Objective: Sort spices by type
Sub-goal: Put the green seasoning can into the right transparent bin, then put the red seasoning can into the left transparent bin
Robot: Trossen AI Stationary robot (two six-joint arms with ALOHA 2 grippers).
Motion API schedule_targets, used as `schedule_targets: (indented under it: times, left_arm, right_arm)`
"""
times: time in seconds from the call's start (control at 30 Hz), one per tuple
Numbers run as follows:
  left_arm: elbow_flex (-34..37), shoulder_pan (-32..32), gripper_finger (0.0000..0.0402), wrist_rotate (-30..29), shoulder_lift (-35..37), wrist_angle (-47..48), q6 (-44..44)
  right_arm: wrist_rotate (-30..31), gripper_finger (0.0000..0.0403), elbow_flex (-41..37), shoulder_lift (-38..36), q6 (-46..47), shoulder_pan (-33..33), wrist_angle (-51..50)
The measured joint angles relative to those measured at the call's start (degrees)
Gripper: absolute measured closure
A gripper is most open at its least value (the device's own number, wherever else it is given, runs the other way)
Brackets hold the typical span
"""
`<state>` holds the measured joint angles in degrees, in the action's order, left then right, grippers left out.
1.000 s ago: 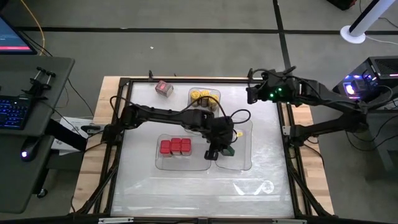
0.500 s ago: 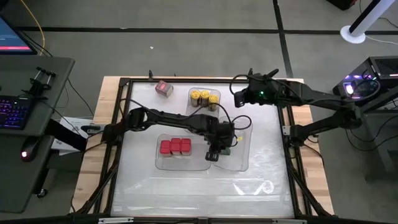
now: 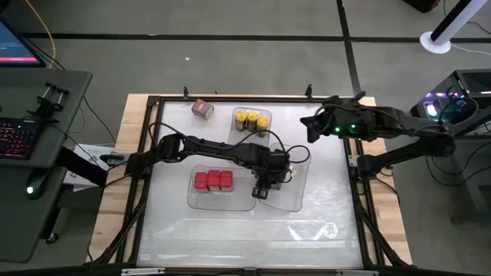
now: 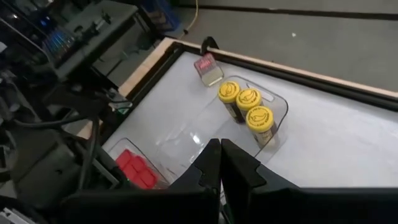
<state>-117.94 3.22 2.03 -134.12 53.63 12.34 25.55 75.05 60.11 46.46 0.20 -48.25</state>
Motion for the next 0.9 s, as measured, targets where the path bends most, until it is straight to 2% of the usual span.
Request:
schedule_targets:
  times: [0.17,0.3,0.47,0.63,0.8,0.9]
  left_arm:
    - [-0.1,-0.1,0.0214,-0.9,0.0,0.7,-0.1]
    - [-2.7,-0.2,0.0192,-1.5,-0.1,3.5,-0.2]
    - [-10.4,-0.4,0.0185,-1.3,-0.1,10.2,-2.5]
    - [-16.9,-0.6,0.0188,1.4,0.4,16.0,-2.7]
    - [-13.5,-3.0,0.0197,2.1,7.5,17.6,-4.5]
    - [-6.6,-7.2,0.0202,1.8,13.5,14.9,-5.6]
  right_arm:
    - [1.7,0.0402,0.0,-1.5,-0.2,2.1,0.0]
    - [1.8,0.0402,0.0,-2.5,-0.4,3.1,-0.5]
    - [0.8,0.0402,0.0,-3.4,-0.4,4.5,-4.0]
    - [1.2,0.0402,0.0,-3.5,-0.4,5.0,-7.0]
    - [0.8,0.0402,0.0,-3.5,-1.1,5.0,-7.2]
    - [-1.1,0.0402,0.0,-3.5,-1.1,5.1,-7.2]
